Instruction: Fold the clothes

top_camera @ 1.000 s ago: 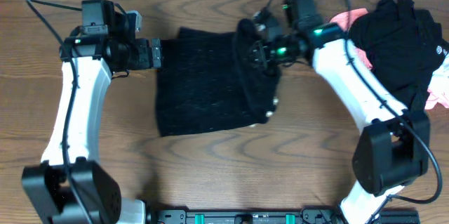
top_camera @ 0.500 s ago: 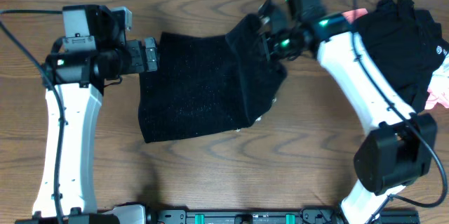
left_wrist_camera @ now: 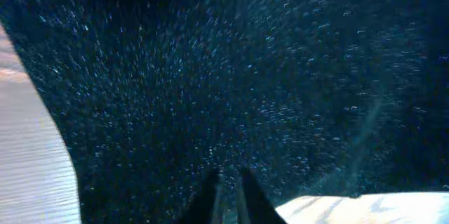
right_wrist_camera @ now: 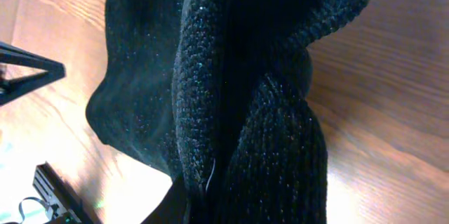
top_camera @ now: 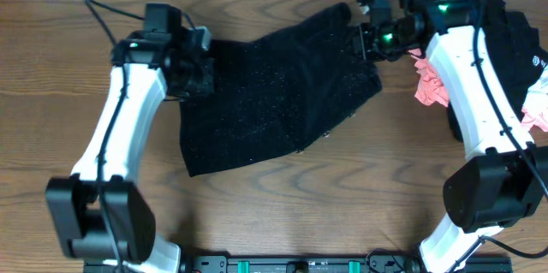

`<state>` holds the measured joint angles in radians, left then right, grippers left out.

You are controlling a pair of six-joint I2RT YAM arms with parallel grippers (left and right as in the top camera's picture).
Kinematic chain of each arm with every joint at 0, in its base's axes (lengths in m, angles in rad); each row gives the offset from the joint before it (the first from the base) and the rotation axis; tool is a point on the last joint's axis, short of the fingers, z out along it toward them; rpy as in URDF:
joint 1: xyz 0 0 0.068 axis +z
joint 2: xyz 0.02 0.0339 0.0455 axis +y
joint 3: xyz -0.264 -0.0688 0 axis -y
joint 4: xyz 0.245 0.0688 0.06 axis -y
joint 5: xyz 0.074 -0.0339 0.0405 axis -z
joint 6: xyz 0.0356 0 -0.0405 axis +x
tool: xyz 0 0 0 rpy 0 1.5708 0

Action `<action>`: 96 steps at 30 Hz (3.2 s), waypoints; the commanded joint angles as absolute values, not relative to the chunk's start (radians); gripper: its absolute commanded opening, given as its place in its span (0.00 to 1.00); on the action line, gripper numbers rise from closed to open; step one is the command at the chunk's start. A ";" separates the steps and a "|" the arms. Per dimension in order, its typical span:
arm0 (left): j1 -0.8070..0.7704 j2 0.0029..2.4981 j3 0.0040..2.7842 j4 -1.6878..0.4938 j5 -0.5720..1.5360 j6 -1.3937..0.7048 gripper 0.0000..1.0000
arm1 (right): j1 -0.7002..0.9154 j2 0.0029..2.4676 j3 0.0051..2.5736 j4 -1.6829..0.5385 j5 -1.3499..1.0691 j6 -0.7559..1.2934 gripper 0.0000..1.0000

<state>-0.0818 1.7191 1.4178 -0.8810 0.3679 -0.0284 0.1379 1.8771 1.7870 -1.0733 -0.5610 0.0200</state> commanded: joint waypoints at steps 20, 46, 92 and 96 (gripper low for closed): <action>-0.118 1.946 1.409 -0.787 0.350 -0.154 0.06 | 0.023 1.836 1.821 -1.113 -0.583 -0.060 0.01; -0.130 2.020 1.408 -0.753 0.295 -0.186 0.06 | -0.053 1.836 1.821 -1.146 -0.583 -0.069 0.01; -0.141 2.020 1.179 -0.509 0.734 -0.194 0.06 | 0.005 1.836 1.821 -1.178 -0.696 -0.095 0.01; -0.141 2.020 1.179 -0.508 0.734 -0.194 0.06 | 0.075 1.836 1.821 -1.150 -0.715 -0.095 0.01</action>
<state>-0.1329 1.9976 1.1885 -0.5034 0.7052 -0.1871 0.0154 1.8767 1.7870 -1.1614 -0.6209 -0.0849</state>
